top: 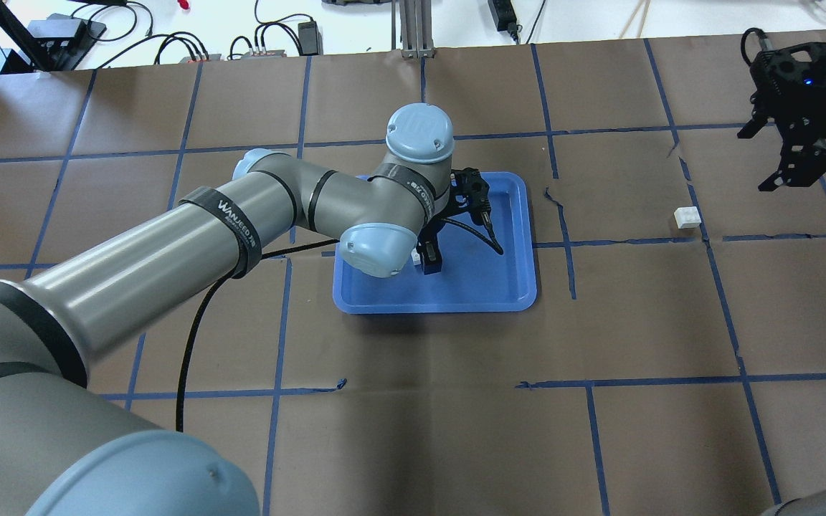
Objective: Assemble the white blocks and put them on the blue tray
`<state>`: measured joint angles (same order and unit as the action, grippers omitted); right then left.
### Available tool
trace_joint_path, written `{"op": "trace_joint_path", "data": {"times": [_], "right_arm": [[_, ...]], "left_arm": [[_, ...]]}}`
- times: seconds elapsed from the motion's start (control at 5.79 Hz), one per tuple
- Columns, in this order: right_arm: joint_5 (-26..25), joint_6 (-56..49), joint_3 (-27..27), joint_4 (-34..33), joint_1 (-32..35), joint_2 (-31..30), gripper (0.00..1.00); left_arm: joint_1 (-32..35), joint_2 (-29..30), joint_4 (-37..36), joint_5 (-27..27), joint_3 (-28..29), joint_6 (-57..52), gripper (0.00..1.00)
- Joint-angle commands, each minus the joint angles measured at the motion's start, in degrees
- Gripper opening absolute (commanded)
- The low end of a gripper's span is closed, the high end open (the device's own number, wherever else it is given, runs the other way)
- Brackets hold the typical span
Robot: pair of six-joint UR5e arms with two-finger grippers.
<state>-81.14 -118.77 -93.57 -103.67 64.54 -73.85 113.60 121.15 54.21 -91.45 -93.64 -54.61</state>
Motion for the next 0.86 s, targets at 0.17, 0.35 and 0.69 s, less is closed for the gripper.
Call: {"op": "trace_joint_path", "data": {"times": [0.17, 0.35, 0.69], "right_arm": [[2.6, -2.7, -3.0, -2.6, -3.0, 7.1, 1.00], [2.6, -3.0, -4.6, -7.0, -3.0, 8.9, 1.00], [6.6, -3.2, -9.0, -13.5, -3.4, 9.8, 1.00]], "left_arm": [[-3.6, -7.7, 2.6, -0.4, 0.4, 10.6, 0.99], [-5.2, -11.9, 8.2, -0.4, 0.4, 14.7, 0.99], [-10.9, -19.9, 16.3, -0.2, -0.7, 28.5, 0.99]]}}
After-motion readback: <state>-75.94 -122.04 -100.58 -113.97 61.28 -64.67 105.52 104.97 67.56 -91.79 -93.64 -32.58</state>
